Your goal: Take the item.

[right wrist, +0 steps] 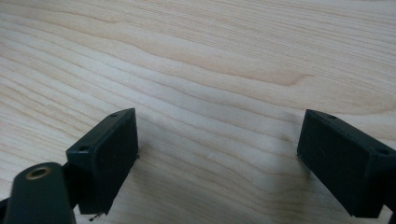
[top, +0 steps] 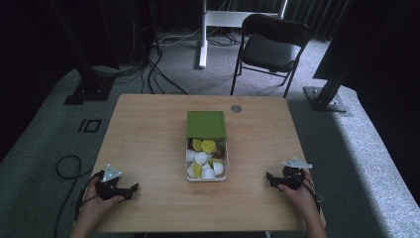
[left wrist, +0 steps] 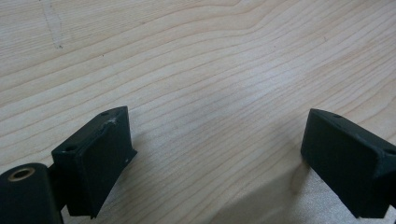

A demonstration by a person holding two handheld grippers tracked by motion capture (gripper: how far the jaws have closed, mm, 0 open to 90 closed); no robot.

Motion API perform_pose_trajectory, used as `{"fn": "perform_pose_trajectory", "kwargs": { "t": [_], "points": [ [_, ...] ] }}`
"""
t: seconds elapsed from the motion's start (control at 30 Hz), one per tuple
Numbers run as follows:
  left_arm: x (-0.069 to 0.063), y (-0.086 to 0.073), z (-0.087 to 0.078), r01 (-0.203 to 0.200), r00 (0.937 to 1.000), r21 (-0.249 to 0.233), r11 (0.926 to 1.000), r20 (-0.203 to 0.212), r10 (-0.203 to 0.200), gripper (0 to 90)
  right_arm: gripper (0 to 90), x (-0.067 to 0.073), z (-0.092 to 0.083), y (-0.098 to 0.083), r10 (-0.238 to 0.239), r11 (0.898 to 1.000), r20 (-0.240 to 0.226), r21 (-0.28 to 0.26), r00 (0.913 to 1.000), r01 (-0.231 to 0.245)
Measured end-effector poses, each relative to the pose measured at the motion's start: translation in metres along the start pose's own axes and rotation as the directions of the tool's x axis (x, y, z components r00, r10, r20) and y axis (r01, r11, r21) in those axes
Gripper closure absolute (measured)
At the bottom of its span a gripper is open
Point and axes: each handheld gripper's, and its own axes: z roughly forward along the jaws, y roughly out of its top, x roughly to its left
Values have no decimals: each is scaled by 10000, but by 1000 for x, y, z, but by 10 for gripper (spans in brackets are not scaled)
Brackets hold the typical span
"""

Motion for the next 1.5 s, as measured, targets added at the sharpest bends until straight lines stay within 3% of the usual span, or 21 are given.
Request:
{"fn": "perform_pose_trajectory", "kwargs": {
  "t": [0.43,0.53,0.67,0.93,1.17,1.23,1.5],
  "points": [
    [1,0,0,-62,10000,0,10000,56,62,99,121,0,0,0,2,10000,0,1,10000,-2],
    [0,1,1,-241,9993,-20,9997,271,241,98,120,0,0,0,0,10000,-1,1,10000,0],
    [-3,3,1,-301,9995,-340,9990,79,303,98,120,0,0,0,0,10000,0,2,10000,0],
    [-8,12,1,-472,9987,-590,9971,151,481,98,120,0,0,0,-3,10000,-1,1,10000,3],
    [-11,27,-9,-579,9983,-973,9936,-21,579,98,120,0,0,0,-1,10000,-2,2,10000,1],
    [-12,40,-17,-626,9980,-1309,9894,22,634,98,120,0,0,0,-5,10000,0,0,10000,5],
    [-21,64,-24,-1096,9936,-1678,9797,86,1126,98,120,0,0,0,2,10000,0,0,10000,-2]
  ]
}}
